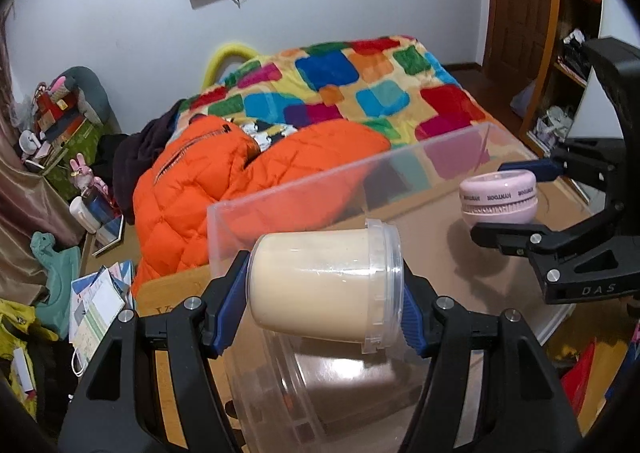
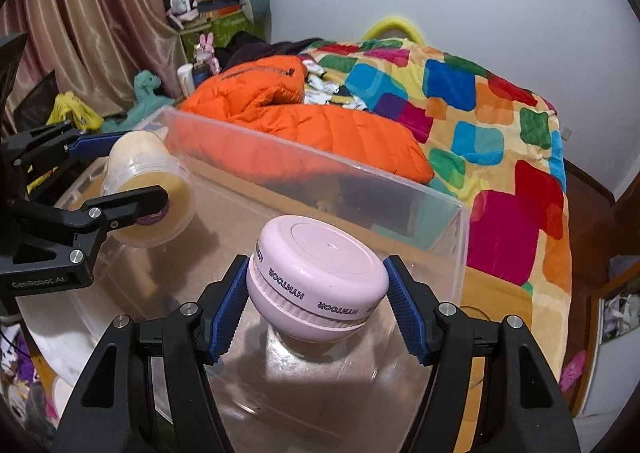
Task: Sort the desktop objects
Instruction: 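Lower the cream tub into the clear box with the left gripper while the right lowers the compact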
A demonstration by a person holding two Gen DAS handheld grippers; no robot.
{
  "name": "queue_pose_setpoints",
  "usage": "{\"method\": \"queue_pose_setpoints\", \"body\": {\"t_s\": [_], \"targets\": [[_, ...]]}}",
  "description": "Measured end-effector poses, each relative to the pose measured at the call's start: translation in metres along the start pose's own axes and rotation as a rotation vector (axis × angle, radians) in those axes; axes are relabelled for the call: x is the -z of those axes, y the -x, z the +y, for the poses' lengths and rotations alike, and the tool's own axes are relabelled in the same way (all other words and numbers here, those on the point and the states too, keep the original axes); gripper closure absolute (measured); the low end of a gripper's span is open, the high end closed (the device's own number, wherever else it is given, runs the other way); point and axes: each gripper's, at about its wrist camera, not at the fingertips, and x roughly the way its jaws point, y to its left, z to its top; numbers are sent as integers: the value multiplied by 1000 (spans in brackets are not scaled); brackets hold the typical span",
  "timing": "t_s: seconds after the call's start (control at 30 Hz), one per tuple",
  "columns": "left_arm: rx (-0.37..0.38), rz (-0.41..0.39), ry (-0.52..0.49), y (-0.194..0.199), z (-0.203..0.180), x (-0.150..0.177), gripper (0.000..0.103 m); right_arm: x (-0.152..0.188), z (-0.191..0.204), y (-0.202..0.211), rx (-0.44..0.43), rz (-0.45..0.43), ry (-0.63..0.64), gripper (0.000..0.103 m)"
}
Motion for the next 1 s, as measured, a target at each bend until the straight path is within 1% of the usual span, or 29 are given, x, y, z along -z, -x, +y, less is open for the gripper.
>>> {"method": "queue_pose_setpoints", "body": {"t_s": [0.07, 0.13, 0.2, 0.23, 0.37, 0.5, 0.53, 0.63, 0.8, 0.93, 1.0], "targets": [[-7, 17, -4, -3, 0, 1, 38, 0, 2, -2, 12, 18, 19, 40], [-20, 14, -16, -1, -2, 3, 38, 0, 5, -3, 24, 33, 42, 40], [-15, 2, -13, 1, -2, 2, 38, 0, 8, -5, 31, 49, 62, 40], [-1, -1, -10, 3, -3, 2, 38, 0, 9, -6, 33, 55, 64, 40], [-36, -29, -41, 11, -11, -2, 38, -1, 7, -8, 29, 76, 65, 40], [-44, -17, -60, 11, -13, -1, 38, -2, 8, -9, 31, 94, 67, 40], [-44, -16, -63, 11, -13, -1, 36, -3, 8, -10, 30, 103, 69, 40], [-50, -19, -63, 11, -12, 1, 27, -4, 8, -13, 28, 122, 69, 40], [-46, -25, -51, 14, -10, 1, 26, -5, 11, -17, 48, 137, 58, 38], [-67, -46, -68, 20, -10, 2, 18, -6, 13, -17, 57, 152, 49, 36], [-71, -54, -72, 24, -10, 2, 18, -6, 13, -15, 66, 154, 43, 36]]}}
